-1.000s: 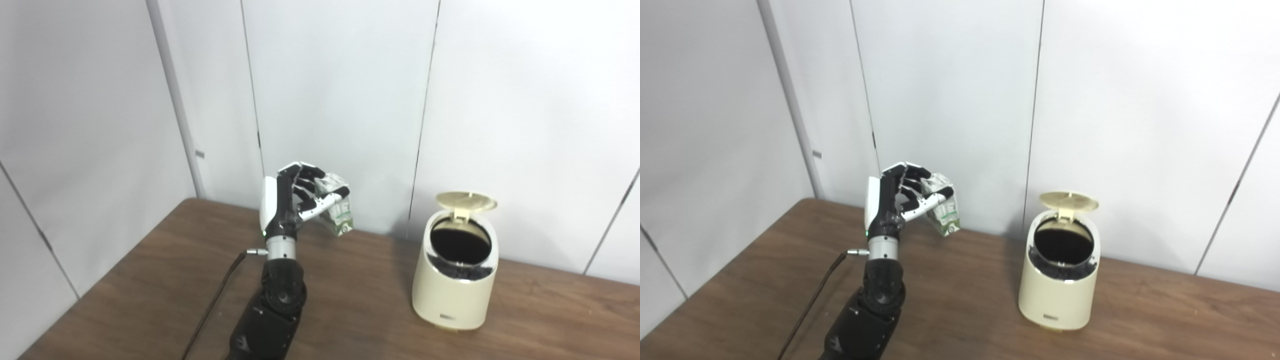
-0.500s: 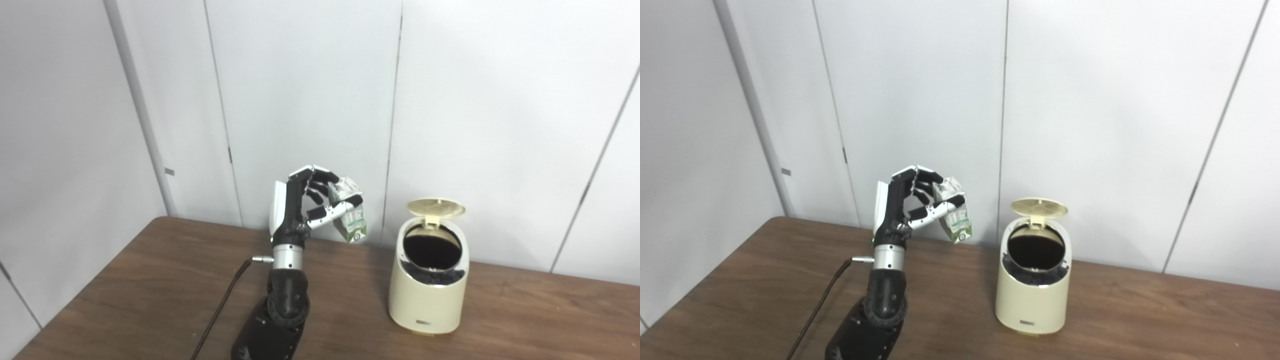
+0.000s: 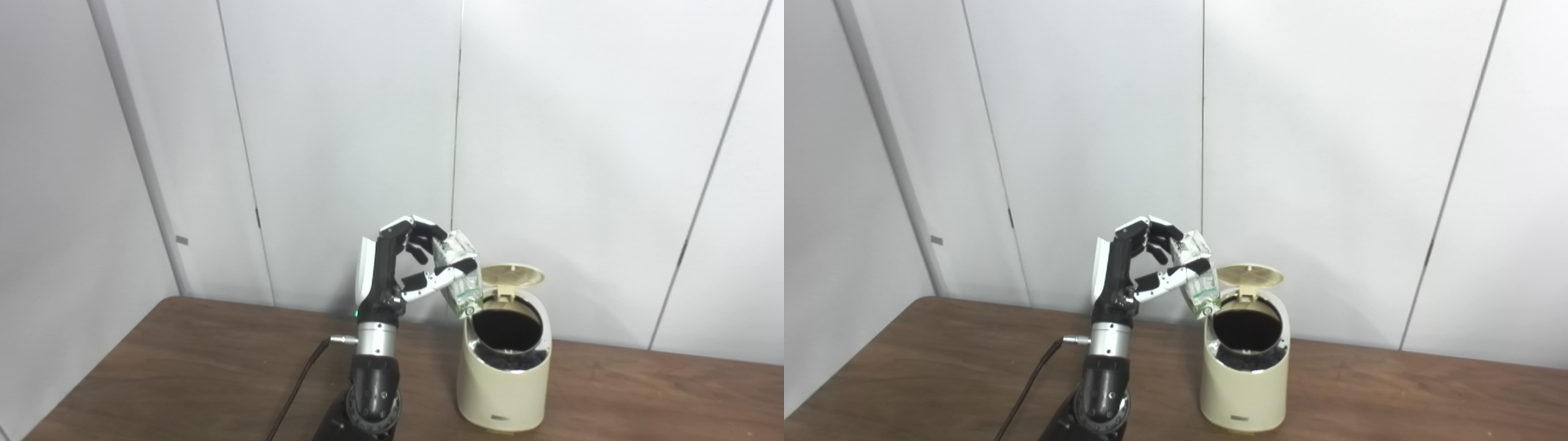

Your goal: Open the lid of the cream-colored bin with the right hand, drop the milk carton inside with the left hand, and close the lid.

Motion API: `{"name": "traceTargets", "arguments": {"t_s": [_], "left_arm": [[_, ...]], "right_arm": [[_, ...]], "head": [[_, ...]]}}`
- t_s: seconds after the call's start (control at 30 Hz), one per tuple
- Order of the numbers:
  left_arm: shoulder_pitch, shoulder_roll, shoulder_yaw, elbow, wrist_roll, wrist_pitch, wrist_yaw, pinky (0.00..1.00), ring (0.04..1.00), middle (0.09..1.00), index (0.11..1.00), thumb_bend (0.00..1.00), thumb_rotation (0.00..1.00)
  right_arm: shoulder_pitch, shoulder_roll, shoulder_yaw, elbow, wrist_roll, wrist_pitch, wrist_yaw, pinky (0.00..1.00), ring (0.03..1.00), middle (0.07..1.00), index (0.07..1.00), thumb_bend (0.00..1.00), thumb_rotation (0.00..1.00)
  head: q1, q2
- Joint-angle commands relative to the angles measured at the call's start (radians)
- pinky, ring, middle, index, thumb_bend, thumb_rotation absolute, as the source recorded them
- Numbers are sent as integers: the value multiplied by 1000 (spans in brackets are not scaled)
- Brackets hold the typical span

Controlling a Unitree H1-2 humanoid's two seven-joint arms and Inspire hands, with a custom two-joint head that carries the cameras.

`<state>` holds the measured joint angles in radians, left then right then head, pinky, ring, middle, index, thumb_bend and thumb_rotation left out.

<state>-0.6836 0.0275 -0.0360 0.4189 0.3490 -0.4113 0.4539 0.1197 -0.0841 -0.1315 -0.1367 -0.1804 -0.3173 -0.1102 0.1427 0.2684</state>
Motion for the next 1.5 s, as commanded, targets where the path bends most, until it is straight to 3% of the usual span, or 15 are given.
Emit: {"name": "traceTargets", "arguments": {"t_s": [0.0, 0.33, 0.73, 0.83, 0.93, 1.47], "left_arm": [[-93, -4, -7, -14, -11, -55, 4, 350, 446, 477, 491, 504, 0], [-92, -43, -17, -14, -38, -56, -9, 351, 447, 478, 489, 504, 0], [-84, -44, -31, -11, -29, -57, 42, 344, 446, 478, 489, 504, 0], [-78, -38, -32, -20, -15, -58, 52, 344, 445, 481, 487, 504, 0], [-69, -32, -27, -31, -7, -57, 52, 350, 448, 483, 483, 504, 0], [-14, -32, 9, -105, -5, -48, 22, 365, 454, 482, 479, 504, 0]], "right_arm": [[10, 34, 25, 59, -40, -15, -23, 539, 688, 713, 679, 114, 436], [5, 35, 42, 76, -112, -4, -65, 539, 682, 713, 685, 90, 209], [0, 21, 56, 73, -160, 15, -91, 532, 668, 707, 687, 90, 108], [1, 20, 57, 66, -139, 19, -85, 535, 672, 711, 691, 94, 113], [2, 14, 60, 59, -145, 22, -86, 538, 673, 709, 692, 90, 200], [6, 11, 61, 40, -134, 30, -87, 550, 685, 717, 697, 98, 172]], "head": [[-8, 0], [-33, 4], [-30, 14], [-27, 22], [-24, 27], [-13, 50]]}}
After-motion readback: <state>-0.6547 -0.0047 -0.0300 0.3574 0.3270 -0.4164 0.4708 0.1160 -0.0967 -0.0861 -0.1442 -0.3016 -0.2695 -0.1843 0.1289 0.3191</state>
